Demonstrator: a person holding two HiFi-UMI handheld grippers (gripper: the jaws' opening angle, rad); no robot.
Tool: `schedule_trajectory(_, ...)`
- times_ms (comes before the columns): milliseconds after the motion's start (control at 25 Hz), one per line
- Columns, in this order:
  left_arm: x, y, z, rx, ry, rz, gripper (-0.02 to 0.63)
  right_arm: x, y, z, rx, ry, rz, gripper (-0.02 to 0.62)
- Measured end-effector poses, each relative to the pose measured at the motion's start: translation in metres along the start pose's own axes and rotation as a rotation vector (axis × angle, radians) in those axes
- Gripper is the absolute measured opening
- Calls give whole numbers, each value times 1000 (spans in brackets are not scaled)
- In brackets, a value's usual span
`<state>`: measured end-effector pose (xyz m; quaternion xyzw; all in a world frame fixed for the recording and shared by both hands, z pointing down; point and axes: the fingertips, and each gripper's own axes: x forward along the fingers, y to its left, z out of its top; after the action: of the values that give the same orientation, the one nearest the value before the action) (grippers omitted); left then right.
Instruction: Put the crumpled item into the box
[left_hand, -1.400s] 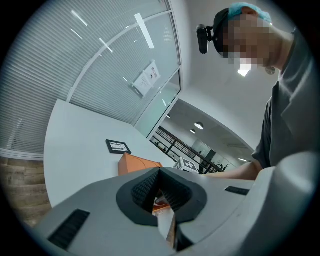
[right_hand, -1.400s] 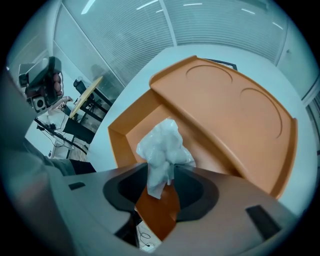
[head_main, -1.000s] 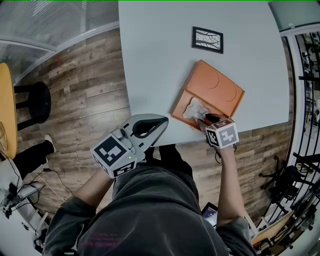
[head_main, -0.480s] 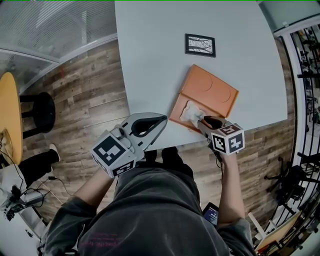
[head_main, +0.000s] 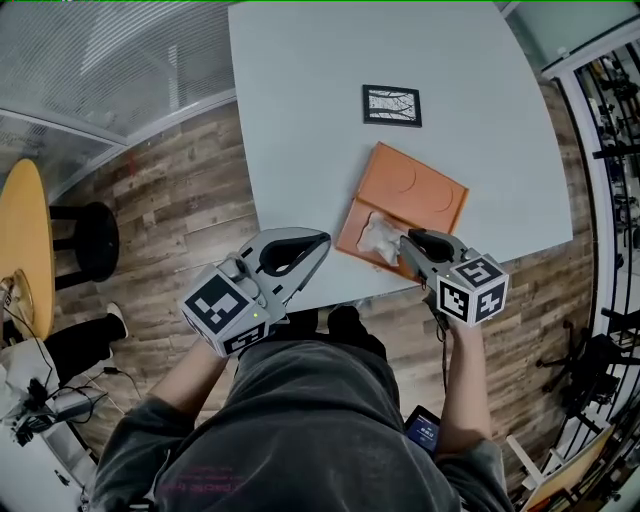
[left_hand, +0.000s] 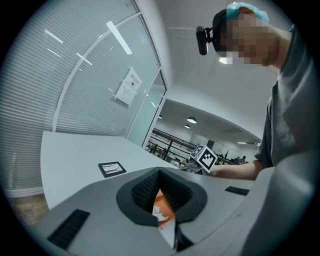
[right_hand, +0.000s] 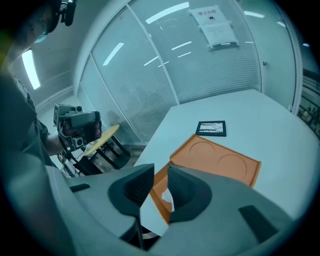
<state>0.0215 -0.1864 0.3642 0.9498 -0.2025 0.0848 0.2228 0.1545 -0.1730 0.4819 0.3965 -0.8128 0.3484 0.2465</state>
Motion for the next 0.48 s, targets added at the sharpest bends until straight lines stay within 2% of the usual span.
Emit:
schedule_trajectory(80,1,-2,4,10,-4,-2,12,-6,4,11,-29,-23,-9,86)
schedule_trajectory(160,2,-3,8,21,-6,-5,12,-12,8,21,-51,-50,-18,48)
schedule_trajectory(400,2,-7,18,49,-11,-10,12,-30,20,48,-93,-133,-31,45)
schedule_trajectory(480,2,-10,20,57,-13,-12,12,-38,22,57,-106,-163,-39,15)
